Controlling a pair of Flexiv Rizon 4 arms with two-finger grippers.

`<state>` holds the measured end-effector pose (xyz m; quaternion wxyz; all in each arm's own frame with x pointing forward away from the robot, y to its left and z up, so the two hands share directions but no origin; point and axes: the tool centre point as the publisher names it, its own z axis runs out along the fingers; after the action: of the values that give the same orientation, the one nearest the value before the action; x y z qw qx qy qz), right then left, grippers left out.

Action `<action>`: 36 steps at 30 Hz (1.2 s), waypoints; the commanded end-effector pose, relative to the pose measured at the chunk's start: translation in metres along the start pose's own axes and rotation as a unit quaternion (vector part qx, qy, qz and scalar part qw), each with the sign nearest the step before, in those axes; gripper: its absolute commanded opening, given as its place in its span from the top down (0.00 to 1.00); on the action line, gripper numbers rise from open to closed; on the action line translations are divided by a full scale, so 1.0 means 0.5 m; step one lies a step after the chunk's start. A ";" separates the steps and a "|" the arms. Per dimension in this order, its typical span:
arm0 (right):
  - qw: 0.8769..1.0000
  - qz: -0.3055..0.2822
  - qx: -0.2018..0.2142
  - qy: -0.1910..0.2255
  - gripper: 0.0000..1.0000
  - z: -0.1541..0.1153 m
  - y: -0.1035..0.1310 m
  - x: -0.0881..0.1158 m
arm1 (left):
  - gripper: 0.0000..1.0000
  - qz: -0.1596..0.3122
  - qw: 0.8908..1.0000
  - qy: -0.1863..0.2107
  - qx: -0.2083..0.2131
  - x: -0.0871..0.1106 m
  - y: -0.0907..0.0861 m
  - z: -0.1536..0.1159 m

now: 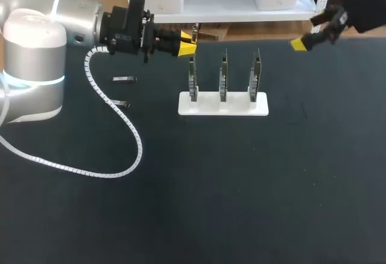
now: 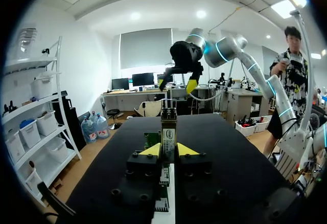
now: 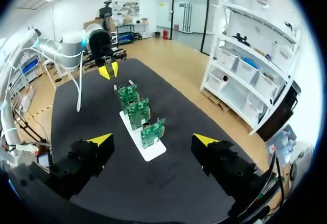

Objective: Pick up the optical module with the left hand, and insert it into the network port with the right hand.

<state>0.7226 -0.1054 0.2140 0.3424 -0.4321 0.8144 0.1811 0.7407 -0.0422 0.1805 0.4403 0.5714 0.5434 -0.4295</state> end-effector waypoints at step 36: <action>0.987 -0.037 -0.155 0.002 0.00 0.149 0.005 -0.102 | 1.00 -0.001 1.000 0.002 0.003 -0.001 0.006 0.000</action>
<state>0.7720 -0.0303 0.1986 0.2745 -0.5110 0.7603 0.2922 0.7408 -0.0422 0.1805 0.4402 0.5714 0.5434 -0.4295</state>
